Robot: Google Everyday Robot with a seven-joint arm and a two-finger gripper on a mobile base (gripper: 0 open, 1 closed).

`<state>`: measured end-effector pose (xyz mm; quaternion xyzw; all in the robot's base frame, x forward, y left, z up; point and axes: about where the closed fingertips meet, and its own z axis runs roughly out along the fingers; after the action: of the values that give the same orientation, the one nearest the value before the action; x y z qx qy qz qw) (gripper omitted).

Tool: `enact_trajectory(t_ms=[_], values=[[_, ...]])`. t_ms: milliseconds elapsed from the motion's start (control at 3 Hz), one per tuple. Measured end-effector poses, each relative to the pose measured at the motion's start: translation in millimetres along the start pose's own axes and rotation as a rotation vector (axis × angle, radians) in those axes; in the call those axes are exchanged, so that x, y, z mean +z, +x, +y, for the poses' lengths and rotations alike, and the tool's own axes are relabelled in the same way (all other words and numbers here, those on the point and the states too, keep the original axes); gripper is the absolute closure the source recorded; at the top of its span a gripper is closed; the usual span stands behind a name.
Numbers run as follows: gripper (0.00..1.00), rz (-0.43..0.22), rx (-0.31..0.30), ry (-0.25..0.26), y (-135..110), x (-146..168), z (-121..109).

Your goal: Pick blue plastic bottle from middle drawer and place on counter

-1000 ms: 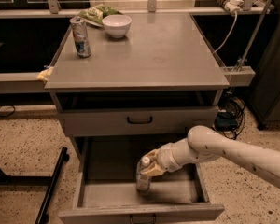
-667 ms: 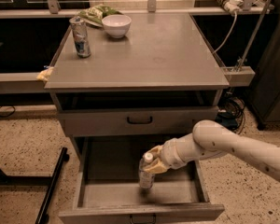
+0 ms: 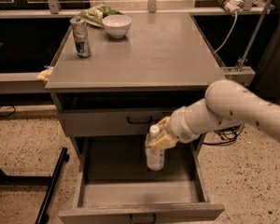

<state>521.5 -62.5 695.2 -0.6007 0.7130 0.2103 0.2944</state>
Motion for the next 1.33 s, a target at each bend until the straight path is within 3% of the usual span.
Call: enact_trajectory(t_ms=[333,667,1000,1333], values=[[1.0,0.064,-0.018,0.083,-73,-66,-4],[1.0,0.07,-0.022,0.125,-101,-90,3],[1.0,0.071,-0.026,0.123,-100,-89,3],[1.0,0.038,-0.023,0.105,-128,-111,-3]])
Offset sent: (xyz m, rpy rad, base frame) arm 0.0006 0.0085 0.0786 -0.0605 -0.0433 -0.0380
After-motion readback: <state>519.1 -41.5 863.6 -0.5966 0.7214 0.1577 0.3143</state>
